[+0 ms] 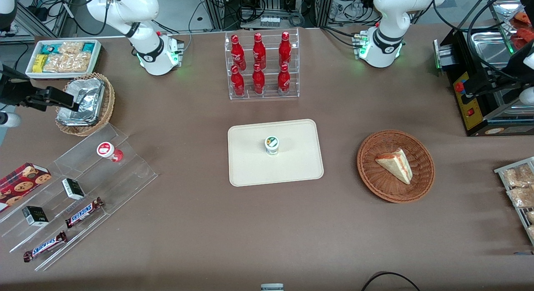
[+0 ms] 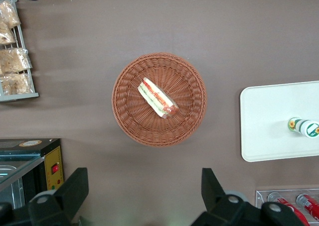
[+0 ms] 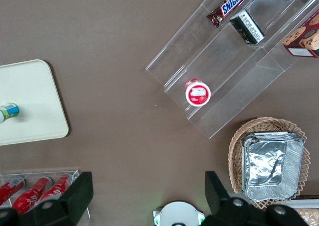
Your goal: Place green gum on tray
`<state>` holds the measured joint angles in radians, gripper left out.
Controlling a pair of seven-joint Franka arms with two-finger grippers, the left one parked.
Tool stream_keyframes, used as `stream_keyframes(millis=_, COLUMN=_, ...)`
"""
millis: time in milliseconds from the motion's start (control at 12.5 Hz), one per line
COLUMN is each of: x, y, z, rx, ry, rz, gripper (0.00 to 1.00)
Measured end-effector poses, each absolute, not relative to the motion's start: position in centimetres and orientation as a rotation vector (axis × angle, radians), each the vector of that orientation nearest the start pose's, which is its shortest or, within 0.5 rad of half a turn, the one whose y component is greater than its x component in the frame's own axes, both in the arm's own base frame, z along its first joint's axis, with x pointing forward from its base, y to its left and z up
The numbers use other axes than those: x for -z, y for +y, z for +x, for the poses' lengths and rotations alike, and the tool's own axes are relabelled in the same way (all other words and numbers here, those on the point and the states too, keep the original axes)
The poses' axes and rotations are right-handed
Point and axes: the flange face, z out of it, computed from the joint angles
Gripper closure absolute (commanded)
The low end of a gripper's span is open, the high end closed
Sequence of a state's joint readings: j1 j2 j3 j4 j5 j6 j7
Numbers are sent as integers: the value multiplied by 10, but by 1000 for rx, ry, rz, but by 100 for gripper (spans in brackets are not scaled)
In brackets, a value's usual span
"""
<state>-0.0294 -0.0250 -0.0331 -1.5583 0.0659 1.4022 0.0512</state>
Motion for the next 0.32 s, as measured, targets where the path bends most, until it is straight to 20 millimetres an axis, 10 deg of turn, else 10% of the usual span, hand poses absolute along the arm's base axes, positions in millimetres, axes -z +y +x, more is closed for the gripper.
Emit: stream_keyframes(millis=320, x=-635, y=-27, z=529, rx=-188, ry=160, rz=-3127, gripper=0)
